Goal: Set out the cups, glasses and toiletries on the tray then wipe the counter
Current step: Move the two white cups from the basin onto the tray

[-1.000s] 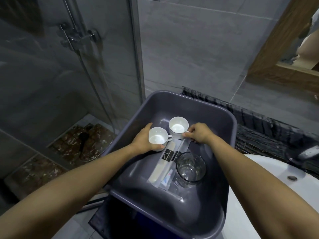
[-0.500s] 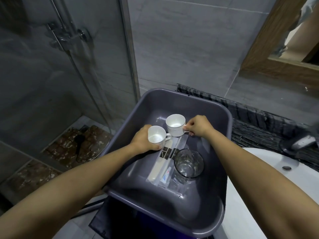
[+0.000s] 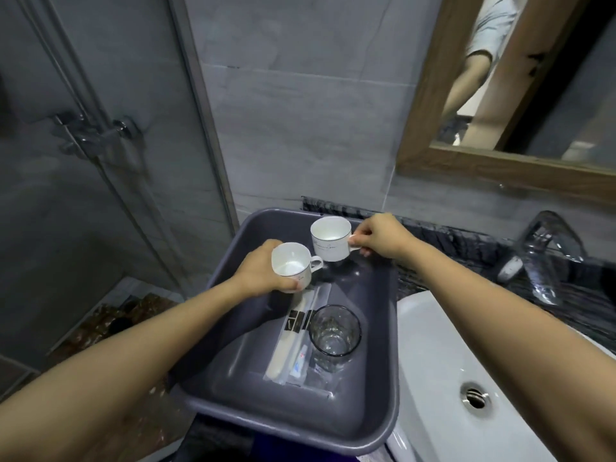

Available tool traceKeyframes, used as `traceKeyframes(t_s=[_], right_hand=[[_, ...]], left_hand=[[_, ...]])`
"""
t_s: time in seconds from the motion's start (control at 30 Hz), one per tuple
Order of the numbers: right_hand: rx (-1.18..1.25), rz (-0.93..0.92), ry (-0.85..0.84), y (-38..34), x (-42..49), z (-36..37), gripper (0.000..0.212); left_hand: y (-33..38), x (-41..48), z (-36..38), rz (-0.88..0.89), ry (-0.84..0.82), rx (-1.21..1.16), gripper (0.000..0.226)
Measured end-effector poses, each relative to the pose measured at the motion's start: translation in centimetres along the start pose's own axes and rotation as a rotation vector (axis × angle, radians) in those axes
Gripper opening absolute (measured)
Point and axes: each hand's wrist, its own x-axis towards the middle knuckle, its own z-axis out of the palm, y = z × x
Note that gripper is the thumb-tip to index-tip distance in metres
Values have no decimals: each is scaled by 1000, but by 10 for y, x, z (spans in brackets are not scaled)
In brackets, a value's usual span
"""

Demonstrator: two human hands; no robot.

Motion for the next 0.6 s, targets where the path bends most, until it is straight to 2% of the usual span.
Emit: traceKeyframes(t_s=[0.37,0.53,0.6], right_hand=[[47,40,210,18,-67,-80,18],[101,106,287,44,-116,-104,15],[119,141,318,58,-139,-114,14]], left_hand=[[89,8,-9,169,-80,5,86],[130,2,10,261,-171,-36,67],[147,-3,21,296,-221,-48,69]])
